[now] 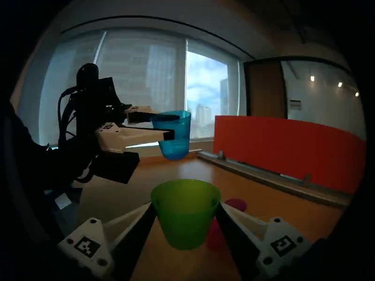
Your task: Pour water
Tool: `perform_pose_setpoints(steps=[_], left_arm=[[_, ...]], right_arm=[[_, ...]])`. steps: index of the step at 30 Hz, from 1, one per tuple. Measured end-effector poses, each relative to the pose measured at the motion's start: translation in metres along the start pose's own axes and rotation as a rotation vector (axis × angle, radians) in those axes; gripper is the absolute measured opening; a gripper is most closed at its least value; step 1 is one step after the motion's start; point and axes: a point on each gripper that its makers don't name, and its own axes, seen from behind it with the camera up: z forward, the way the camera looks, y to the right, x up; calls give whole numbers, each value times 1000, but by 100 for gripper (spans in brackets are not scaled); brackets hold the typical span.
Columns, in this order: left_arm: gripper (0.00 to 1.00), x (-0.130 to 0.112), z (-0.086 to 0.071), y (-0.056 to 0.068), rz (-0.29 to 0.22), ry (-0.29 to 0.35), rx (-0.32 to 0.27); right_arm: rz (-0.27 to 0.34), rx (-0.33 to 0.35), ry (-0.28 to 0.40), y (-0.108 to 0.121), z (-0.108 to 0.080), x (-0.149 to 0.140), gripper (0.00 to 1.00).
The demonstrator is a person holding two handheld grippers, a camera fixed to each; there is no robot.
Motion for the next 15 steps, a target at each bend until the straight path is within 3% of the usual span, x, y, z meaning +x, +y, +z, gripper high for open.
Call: perform_pose_setpoints(steps=[15], left_arm=[[86, 23, 5, 4, 157, 31, -4]], right_arm=[[-2, 25, 0, -5, 8, 0, 90]])
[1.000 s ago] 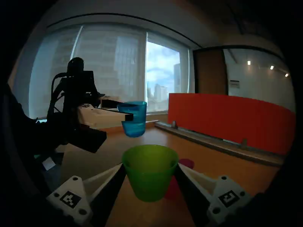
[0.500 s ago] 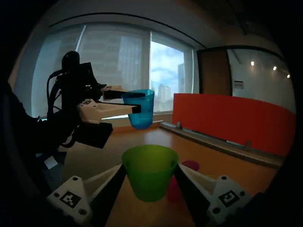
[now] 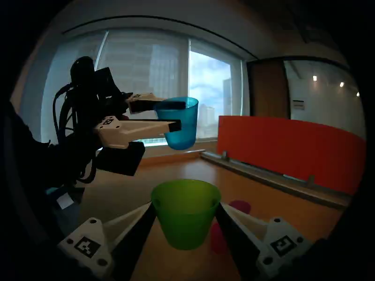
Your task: Pour water
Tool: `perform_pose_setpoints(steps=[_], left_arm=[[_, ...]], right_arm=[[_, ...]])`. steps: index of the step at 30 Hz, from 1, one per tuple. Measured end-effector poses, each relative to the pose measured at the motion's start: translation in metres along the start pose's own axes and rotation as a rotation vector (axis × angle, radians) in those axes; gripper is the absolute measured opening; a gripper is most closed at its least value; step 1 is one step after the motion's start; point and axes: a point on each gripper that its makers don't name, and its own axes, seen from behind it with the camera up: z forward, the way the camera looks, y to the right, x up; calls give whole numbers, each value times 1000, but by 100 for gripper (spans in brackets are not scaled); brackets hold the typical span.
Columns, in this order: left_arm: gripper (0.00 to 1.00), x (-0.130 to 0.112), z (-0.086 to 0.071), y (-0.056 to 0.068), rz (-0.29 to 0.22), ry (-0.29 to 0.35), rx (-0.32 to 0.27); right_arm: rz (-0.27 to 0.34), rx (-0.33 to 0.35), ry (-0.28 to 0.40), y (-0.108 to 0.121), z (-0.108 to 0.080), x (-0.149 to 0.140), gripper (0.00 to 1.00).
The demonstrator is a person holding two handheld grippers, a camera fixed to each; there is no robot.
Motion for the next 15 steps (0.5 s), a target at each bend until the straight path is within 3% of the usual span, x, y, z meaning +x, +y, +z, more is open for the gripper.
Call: perform_pose_setpoints(steps=[15], left_arm=[[86, 24, 2, -1, 173, 18, 6]], right_arm=[[-6, 22, 1, -6, 7, 3, 90]])
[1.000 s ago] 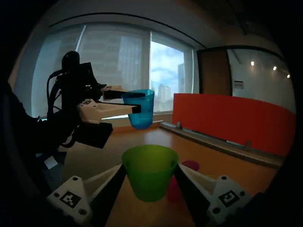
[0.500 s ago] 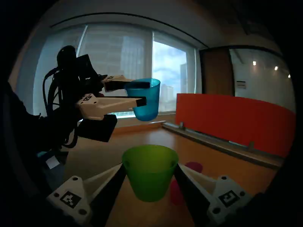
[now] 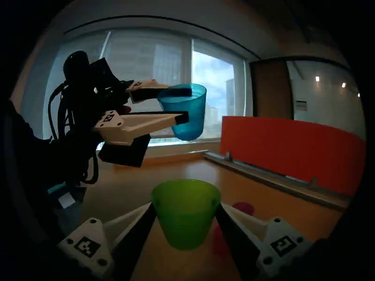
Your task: Pour water
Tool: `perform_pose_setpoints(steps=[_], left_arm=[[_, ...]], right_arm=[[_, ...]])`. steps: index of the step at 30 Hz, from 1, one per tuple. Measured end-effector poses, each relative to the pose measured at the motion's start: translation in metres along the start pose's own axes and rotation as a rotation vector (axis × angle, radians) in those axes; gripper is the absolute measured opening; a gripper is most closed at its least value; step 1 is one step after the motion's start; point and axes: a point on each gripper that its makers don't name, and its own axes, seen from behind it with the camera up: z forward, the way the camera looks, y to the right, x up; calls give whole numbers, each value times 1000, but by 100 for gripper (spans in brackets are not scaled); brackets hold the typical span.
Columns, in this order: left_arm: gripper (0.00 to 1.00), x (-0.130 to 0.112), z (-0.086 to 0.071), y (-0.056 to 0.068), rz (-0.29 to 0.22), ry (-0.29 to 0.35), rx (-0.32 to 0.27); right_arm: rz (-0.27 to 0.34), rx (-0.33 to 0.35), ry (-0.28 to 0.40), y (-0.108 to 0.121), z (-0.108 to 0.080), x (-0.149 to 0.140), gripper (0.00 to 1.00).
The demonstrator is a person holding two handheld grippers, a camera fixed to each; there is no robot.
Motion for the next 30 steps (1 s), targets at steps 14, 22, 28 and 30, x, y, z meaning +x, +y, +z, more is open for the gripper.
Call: perform_pose_setpoints(steps=[14, 22, 28, 30], left_arm=[[86, 11, -3, 2, 115, -1, 2], [86, 13, 2, 1, 169, 6, 2], [86, 12, 6, -1, 218, 3, 11], [86, 12, 8, -1, 232, 2, 14]], right_arm=[[-3, 18, 0, -2, 7, 0, 90], [-5, 27, -1, -2, 12, 1, 90], [-8, 30, -1, -2, 17, 2, 90], [-8, 31, 0, -2, 18, 3, 90]])
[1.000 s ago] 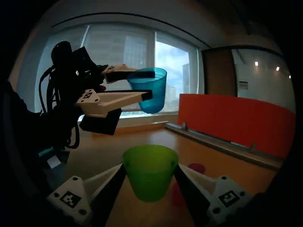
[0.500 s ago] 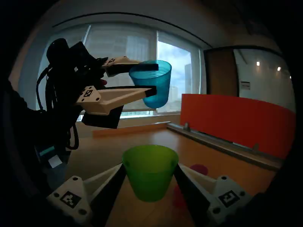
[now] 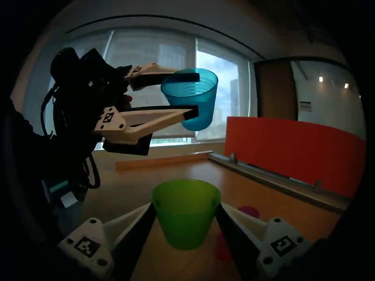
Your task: Pour water
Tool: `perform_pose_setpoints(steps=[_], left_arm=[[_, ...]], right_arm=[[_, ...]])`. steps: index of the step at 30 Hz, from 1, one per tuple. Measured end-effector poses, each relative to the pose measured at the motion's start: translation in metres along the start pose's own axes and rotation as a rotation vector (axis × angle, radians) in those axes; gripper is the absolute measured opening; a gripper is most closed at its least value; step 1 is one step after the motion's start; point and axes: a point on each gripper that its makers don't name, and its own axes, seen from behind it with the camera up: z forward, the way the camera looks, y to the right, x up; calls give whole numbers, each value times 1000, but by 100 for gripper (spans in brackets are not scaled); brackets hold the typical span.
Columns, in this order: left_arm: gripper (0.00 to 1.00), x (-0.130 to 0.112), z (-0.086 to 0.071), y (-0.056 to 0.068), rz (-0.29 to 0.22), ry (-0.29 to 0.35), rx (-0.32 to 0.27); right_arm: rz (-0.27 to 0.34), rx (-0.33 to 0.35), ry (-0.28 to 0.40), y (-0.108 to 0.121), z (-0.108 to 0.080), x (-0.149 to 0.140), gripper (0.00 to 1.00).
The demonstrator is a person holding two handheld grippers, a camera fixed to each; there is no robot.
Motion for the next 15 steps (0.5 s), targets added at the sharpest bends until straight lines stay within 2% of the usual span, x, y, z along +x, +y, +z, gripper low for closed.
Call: perform_pose_setpoints(steps=[15], left_arm=[[86, 0, 7, 5, 108, -4, 4]], right_arm=[[0, -2, 3, 4, 2, 2, 90]])
